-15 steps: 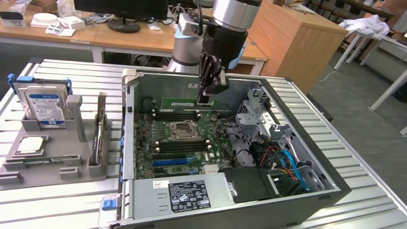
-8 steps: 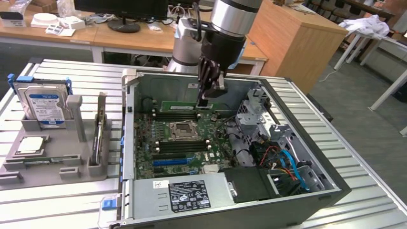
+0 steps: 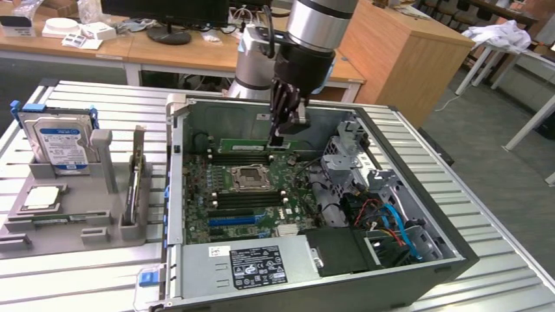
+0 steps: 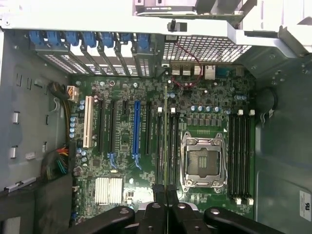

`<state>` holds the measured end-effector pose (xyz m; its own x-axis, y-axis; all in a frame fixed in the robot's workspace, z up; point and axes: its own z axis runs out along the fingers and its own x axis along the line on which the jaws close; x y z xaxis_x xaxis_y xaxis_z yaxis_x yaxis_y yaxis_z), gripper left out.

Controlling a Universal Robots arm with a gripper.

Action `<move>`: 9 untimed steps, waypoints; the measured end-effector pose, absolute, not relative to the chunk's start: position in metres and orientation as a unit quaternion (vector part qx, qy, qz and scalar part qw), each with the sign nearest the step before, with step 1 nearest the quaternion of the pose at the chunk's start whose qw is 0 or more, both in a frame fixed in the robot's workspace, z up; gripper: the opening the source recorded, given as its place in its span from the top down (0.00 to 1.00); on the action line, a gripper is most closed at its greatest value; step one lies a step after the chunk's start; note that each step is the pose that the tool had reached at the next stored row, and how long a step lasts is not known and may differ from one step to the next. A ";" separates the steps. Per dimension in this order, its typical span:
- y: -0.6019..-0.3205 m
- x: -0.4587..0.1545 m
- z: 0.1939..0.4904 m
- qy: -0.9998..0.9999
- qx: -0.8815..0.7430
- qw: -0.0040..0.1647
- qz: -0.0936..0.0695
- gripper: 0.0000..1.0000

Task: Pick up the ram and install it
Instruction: 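Pick up the ram and move it above insertion slot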

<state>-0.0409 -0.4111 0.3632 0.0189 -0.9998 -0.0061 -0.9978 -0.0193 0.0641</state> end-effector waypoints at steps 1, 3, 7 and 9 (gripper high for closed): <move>-0.411 -0.040 0.363 -0.700 0.713 0.021 -0.025 0.88; -0.411 -0.038 0.363 -0.700 0.714 0.021 -0.025 0.88; -0.411 -0.034 0.363 -0.700 0.714 0.021 -0.025 0.88; -0.411 -0.032 0.363 -0.700 0.714 0.021 -0.025 0.88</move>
